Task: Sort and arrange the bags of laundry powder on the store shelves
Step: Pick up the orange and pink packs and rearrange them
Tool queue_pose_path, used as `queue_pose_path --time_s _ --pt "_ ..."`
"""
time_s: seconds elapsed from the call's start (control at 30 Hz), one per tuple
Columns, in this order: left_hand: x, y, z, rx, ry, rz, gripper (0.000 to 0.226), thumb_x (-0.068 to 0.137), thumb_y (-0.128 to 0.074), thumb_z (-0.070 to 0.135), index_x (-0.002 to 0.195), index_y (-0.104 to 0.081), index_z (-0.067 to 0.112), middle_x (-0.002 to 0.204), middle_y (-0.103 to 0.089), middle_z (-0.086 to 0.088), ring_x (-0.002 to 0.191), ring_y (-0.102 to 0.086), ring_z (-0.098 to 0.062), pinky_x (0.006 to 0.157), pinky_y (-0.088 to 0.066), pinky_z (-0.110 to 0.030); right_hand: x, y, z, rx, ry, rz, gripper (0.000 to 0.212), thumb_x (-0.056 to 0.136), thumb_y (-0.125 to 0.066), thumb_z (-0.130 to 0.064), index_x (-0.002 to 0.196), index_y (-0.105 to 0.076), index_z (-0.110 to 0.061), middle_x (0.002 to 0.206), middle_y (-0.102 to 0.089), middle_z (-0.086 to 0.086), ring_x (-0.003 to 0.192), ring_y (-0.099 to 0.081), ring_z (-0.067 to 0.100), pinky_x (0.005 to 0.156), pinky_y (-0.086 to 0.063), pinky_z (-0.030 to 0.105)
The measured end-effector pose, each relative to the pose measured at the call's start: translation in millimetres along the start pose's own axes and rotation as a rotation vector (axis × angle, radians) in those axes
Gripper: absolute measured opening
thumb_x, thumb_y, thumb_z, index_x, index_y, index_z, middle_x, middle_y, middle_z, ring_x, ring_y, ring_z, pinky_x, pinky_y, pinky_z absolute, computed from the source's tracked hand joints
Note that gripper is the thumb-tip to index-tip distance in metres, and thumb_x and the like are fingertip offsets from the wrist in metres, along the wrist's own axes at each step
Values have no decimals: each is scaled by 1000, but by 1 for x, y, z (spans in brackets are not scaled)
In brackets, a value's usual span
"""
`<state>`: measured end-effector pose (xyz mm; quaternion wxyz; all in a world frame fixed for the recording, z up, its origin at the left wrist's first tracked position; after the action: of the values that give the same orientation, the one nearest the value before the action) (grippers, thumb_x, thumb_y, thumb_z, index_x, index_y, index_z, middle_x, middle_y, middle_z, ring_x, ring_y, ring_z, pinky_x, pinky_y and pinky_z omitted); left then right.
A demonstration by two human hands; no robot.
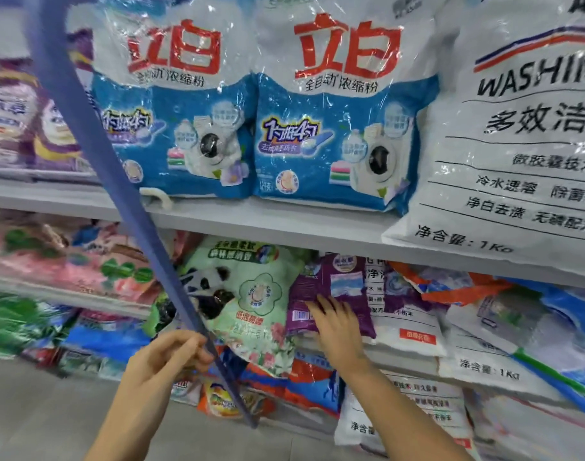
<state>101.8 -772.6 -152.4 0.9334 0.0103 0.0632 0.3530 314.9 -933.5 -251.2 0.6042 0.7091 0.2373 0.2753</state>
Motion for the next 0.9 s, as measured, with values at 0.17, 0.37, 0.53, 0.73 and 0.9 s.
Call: queue_pose_path --time_s 0.17,0.37,0.53,0.73,0.9 --pt "-2 6 -8 -38 55 -20 17 91 -54 4 83 -67 -3 67 -68 -16 54 -63 -14 50 -52 -18 -1 47 30 287 -233 329 25 76 -76 -29 91 -73 -9 69 -70 9 57 -66 24 48 -46 26" --pt "15 -34 -55 -12 279 -214 18 94 -54 9 87 -67 -1 70 -71 -13 57 -65 -19 55 -52 -27 -43 78 63 954 -424 414 28 94 -53 -23 68 -61 -18 51 -56 -11 49 -50 1 51 -36 21" --pt "17 -86 -87 37 382 -397 25 89 -62 28 110 -62 14 99 -72 -6 86 -69 -15 70 -55 -26 -74 112 51 1465 -435 378 20 94 -48 -19 87 -65 -13 73 -74 -10 66 -69 3 55 -49 11" --pt "14 -111 -55 -206 238 -490 95 48 -81 66 123 -49 17 109 -67 4 97 -64 -14 89 -47 -31 -97 120 22 1899 -523 242 33 80 -54 -30 94 -71 -6 93 -73 15 80 -72 26 61 -58 32" --pt "19 -83 3 -7 -249 -352 50 74 -76 48 114 -59 25 105 -69 17 98 -61 3 74 -46 -6 -104 120 8 2062 -486 180 30 81 -53 -30 80 -78 -13 90 -74 13 80 -71 28 66 -59 38"
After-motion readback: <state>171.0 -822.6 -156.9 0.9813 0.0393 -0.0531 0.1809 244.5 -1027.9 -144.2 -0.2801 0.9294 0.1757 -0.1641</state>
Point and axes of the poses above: each hand's wrist, its own x-axis towards the middle knuckle, its own y-axis out of the back of the hand, z = x × y, the point moved 7 cm from there along x, towards the middle knuckle
